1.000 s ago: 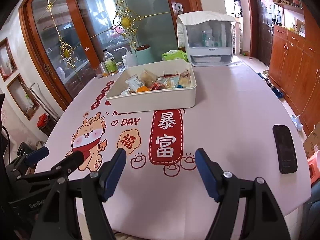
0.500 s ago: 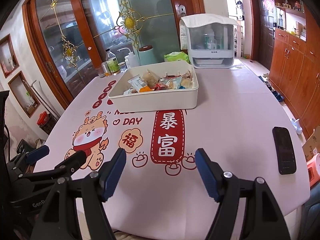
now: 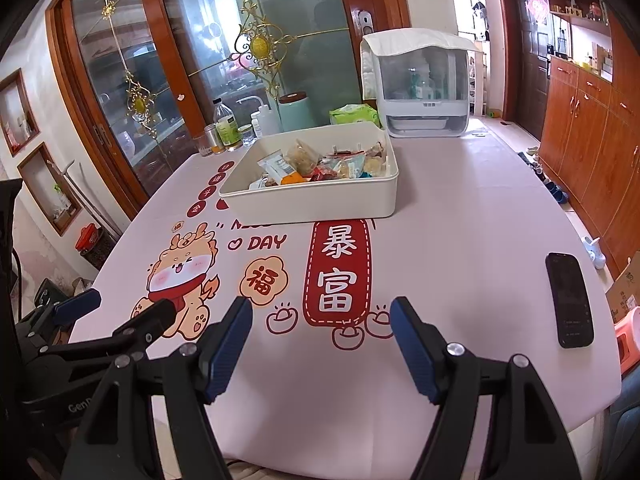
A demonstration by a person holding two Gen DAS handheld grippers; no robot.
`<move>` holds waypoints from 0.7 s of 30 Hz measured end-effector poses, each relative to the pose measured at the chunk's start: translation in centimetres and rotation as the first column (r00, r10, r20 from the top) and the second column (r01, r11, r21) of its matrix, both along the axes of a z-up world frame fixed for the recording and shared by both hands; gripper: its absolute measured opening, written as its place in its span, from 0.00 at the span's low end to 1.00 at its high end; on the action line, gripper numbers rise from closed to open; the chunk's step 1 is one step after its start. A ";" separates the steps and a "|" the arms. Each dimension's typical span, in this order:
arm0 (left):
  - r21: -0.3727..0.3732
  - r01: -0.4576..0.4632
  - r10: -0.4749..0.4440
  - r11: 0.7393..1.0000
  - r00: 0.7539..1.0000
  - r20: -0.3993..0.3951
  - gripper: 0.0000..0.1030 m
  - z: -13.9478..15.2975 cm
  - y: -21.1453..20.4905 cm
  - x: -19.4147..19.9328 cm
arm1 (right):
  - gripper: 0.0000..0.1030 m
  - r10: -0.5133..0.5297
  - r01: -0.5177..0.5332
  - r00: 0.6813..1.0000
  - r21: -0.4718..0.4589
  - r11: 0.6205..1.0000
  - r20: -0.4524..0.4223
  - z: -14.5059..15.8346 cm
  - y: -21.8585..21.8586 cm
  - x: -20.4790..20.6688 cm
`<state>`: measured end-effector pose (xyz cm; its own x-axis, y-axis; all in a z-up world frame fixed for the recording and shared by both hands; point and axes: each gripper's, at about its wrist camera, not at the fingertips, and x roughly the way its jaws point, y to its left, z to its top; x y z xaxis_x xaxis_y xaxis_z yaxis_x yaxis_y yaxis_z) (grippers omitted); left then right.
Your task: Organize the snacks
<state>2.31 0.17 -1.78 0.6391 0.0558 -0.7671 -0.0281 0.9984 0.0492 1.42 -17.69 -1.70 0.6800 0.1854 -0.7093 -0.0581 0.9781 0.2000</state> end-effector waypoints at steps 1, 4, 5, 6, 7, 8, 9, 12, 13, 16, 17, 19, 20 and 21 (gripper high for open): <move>0.000 0.000 0.000 1.000 1.000 0.000 0.99 0.1 0.0 0.0 | 0.70 -0.001 0.001 1.000 -0.001 1.000 0.002 0.0 0.0 0.0; -0.002 0.001 -0.001 1.000 1.000 0.000 0.99 0.2 0.0 0.0 | 0.70 -0.004 0.004 1.000 -0.002 1.000 0.006 0.0 0.0 -0.2; -0.001 0.000 0.000 1.000 1.000 0.000 0.99 0.1 0.0 0.0 | 0.70 -0.005 0.005 1.000 -0.003 1.000 0.007 0.0 0.1 -0.2; 0.000 0.001 -0.001 1.000 1.000 -0.002 0.99 0.1 -0.1 -0.1 | 0.70 -0.004 0.004 1.000 -0.003 1.000 0.006 0.0 0.0 -0.2; 0.002 0.001 -0.001 1.000 1.000 -0.002 0.99 0.2 -0.2 0.0 | 0.70 -0.004 0.004 1.000 -0.002 1.000 0.006 0.0 0.0 -0.2; 0.004 0.003 -0.003 1.000 1.000 -0.004 0.99 0.3 -0.2 0.0 | 0.70 -0.004 0.004 1.000 0.000 1.000 0.006 0.0 0.0 -0.2; 0.002 0.003 -0.003 1.000 1.000 -0.002 0.99 0.3 -0.2 0.0 | 0.70 -0.004 0.004 1.000 0.000 1.000 0.006 0.0 0.0 -0.2; 0.005 0.002 -0.002 1.000 1.000 -0.002 0.99 0.3 -0.3 -0.1 | 0.70 -0.003 0.003 1.000 -0.001 1.000 0.006 0.0 0.0 -0.2; 0.003 0.002 -0.002 1.000 1.000 -0.002 0.99 0.3 -0.3 0.0 | 0.70 -0.003 0.003 1.000 -0.001 1.000 0.006 0.0 0.0 -0.2; 0.004 0.003 -0.003 1.000 1.000 -0.006 0.99 0.3 -0.3 -0.1 | 0.70 -0.003 0.003 1.000 0.001 1.000 0.004 0.0 -0.1 -0.2; 0.005 0.004 -0.004 1.000 1.000 -0.007 0.99 0.3 -0.4 -0.1 | 0.70 -0.004 0.004 1.000 0.003 1.000 0.002 0.0 0.0 -0.2; 0.007 0.005 -0.005 1.000 1.000 -0.005 0.99 0.3 -0.4 -0.2 | 0.70 -0.006 0.006 1.000 0.007 1.000 -0.001 0.0 0.0 -0.3; 0.009 0.005 -0.005 1.000 1.000 -0.004 0.99 0.4 -0.5 -0.3 | 0.70 -0.007 0.007 1.000 0.008 1.000 -0.001 0.0 0.0 -0.3; 0.007 0.005 -0.005 1.000 1.000 -0.005 0.99 0.3 -0.4 -0.2 | 0.70 -0.008 0.008 1.000 0.010 1.000 -0.001 0.0 -0.1 -0.3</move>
